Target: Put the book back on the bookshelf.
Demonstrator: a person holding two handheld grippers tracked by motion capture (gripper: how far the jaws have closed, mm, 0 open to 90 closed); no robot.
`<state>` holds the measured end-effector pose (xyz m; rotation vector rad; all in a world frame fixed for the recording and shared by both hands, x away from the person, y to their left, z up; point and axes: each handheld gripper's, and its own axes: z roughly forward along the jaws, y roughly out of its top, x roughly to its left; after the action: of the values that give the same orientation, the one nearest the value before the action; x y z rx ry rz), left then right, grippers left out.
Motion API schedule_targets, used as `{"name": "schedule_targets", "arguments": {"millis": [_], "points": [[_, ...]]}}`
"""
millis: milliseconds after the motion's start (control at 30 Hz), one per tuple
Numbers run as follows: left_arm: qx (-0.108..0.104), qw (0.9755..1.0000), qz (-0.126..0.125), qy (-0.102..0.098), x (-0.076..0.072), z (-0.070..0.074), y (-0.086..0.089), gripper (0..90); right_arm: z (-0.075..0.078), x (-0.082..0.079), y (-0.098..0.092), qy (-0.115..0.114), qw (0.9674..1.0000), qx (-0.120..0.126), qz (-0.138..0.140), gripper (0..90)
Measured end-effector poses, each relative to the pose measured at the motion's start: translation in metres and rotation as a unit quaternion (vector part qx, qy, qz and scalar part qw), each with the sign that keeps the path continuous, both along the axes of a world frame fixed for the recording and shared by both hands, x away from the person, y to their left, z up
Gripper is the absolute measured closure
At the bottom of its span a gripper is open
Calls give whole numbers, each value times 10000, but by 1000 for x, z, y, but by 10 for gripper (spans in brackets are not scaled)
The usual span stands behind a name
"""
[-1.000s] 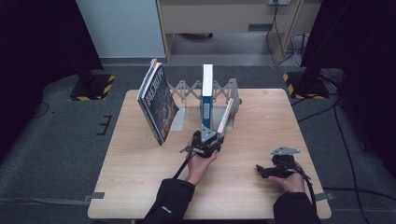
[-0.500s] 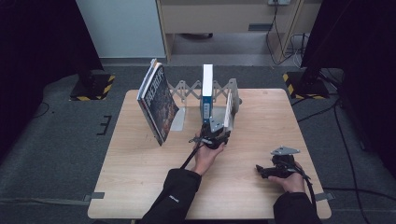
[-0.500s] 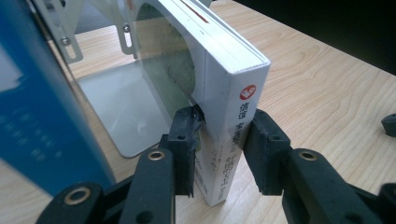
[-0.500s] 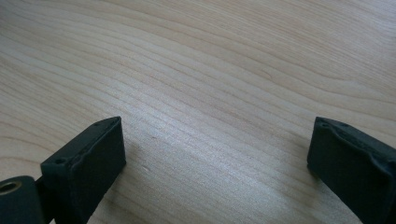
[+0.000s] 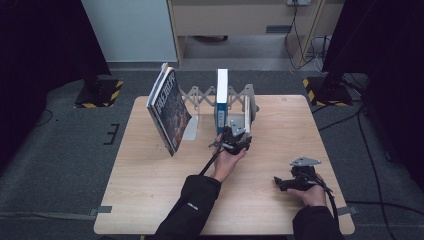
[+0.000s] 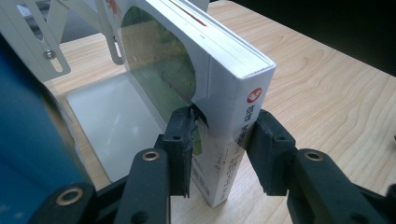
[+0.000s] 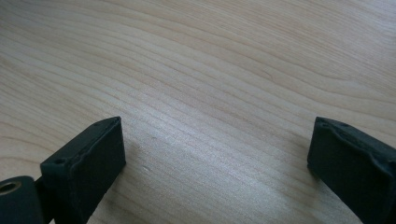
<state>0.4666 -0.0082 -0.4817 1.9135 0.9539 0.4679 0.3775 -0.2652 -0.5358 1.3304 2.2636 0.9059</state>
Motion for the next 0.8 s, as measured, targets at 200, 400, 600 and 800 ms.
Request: {"name": "schedule_targets", "arguments": {"millis": [200, 400, 600, 800], "points": [[-100, 9999, -24, 82, 6, 0, -5, 586, 0, 0, 0, 7, 10000, 6, -1, 43], [-5, 10000, -35, 44, 9, 1, -13, 577, 0, 0, 0, 9, 10000, 3, -3, 42], [26, 10000, -65, -29, 8, 1, -13, 545, 0, 0, 0, 6, 10000, 2, 0, 41], [102, 9996, -231, -125, 1, 9, -7, 486, 0, 0, 0, -11, 10000, 1, -1, 41]]}}
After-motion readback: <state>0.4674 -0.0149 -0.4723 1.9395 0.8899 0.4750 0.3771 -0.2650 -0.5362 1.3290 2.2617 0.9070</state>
